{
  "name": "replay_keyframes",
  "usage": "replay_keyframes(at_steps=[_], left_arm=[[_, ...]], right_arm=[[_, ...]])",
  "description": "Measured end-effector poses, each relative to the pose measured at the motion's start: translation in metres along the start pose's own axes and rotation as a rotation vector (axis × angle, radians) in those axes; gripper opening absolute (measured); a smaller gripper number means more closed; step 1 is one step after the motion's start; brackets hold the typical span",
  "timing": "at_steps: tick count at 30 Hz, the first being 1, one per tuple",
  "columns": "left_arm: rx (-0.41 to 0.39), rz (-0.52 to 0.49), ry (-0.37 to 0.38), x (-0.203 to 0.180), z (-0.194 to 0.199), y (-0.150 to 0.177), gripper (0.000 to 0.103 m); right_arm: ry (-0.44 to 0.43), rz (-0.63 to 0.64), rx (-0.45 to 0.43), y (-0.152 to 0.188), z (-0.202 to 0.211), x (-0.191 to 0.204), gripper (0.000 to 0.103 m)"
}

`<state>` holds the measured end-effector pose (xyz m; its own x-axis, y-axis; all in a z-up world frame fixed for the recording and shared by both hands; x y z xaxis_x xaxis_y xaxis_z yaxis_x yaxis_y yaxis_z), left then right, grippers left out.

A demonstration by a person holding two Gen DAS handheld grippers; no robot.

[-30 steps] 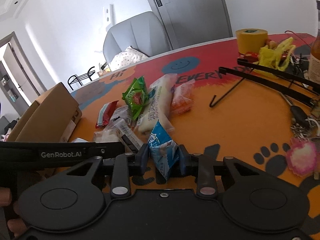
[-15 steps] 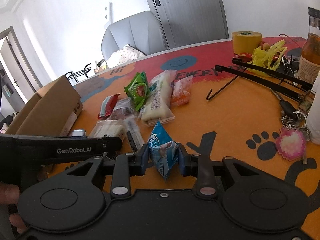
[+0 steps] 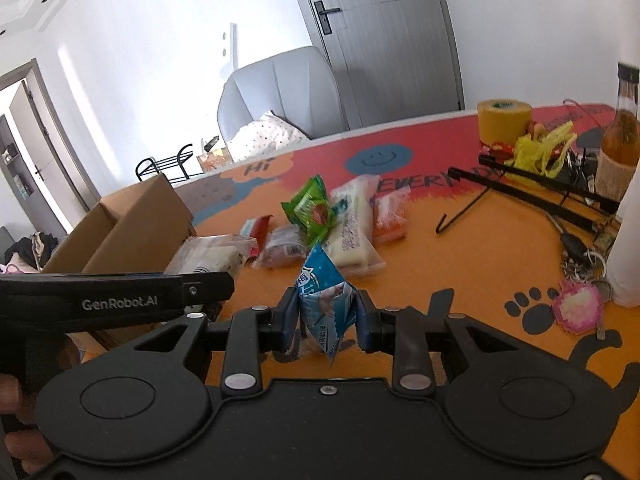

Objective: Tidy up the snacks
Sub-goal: 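Carry both bags over the cardboard box and open both tools to drop them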

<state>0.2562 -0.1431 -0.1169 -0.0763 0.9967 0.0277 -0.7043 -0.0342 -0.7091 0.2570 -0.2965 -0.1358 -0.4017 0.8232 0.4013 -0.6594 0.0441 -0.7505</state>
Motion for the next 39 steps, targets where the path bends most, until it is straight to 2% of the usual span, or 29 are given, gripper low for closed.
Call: replay_keyframes(at_steps=[23,39], left_arm=[[-0.102,0.07,-0.036,0.069,0.052,-0.032,0.045],[-0.12,0.184,-0.117,0.151,0.057,-0.045,0.045]], right_arm=[[-0.051,0.079,-0.054,-0.038,-0.004,0.066,0.028],[-0.103,0.133,-0.051,-0.052,-0.032,0.114,0.028]])
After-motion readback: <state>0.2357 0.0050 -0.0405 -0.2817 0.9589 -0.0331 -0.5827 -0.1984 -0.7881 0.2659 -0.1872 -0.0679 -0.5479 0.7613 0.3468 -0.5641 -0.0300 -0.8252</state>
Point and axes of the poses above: each gripper's, at about its wrist camera, not at the fingertips, and z roughly against the way its jaws point, x to its left, y to its underside, the point moved 7 cm from there along -z, roughly the way its jaws point, and after that the axes turned 13 degrees about -y, right-handed, at the moved point
